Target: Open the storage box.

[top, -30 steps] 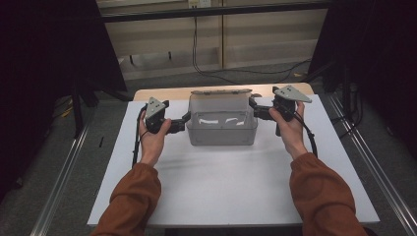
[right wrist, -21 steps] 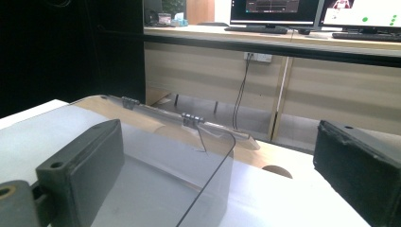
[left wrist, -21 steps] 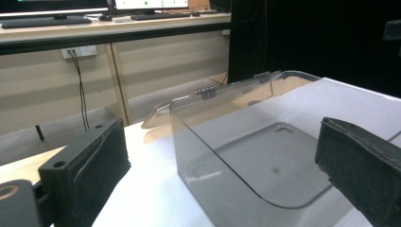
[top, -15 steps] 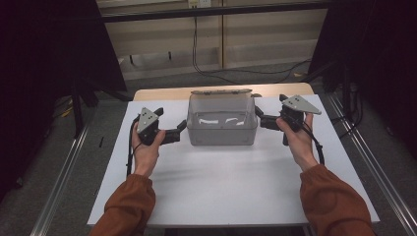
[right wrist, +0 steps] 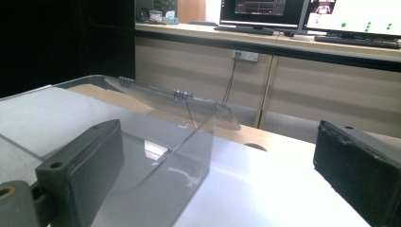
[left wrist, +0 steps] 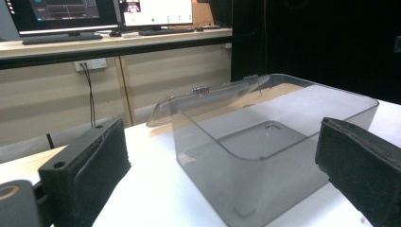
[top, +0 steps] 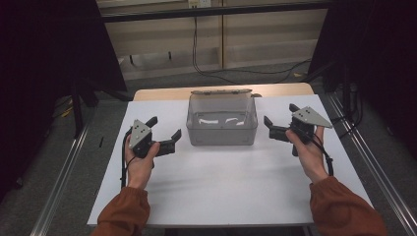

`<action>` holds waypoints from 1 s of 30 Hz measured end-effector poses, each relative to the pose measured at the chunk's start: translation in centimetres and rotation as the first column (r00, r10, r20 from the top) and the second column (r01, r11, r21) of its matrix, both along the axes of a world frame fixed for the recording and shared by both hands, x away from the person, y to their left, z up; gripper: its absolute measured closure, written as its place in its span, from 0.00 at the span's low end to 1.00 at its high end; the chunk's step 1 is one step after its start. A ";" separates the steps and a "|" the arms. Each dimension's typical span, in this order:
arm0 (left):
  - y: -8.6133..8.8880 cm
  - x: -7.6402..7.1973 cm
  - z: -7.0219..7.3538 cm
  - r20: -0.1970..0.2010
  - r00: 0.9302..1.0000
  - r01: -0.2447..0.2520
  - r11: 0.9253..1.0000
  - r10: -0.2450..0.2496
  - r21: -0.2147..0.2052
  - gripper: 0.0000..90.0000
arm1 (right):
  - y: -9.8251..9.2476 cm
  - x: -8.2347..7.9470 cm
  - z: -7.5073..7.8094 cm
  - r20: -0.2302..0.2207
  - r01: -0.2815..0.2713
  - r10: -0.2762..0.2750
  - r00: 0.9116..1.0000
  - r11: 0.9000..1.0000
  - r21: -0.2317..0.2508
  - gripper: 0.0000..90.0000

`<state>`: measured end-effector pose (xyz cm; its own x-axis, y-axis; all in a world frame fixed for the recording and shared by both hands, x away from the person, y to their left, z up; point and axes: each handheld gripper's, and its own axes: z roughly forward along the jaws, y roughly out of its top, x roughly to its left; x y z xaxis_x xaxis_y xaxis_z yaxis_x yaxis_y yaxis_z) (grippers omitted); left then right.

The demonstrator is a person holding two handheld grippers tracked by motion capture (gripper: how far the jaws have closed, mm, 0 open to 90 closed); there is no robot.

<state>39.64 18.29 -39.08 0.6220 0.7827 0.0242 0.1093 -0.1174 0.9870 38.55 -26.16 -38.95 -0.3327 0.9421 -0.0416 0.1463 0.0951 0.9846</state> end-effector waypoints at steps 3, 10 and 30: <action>0.5 -0.7 -0.3 -0.006 1.000 -0.010 1.000 0.010 0.006 0.03 | -0.3 -0.9 -0.2 0.008 0.003 -0.003 1.000 1.000 0.001 0.03; 1.8 -2.4 -0.7 -0.003 0.999 -0.036 0.999 0.036 -0.008 0.03 | -1.2 -2.9 -0.3 0.032 0.018 -0.017 0.999 1.000 -0.009 0.03; 5.7 -7.6 -2.4 -0.005 0.988 -0.151 0.988 0.151 -0.032 0.03 | -4.3 -9.5 -2.0 0.041 0.100 -0.100 0.994 0.995 0.001 0.02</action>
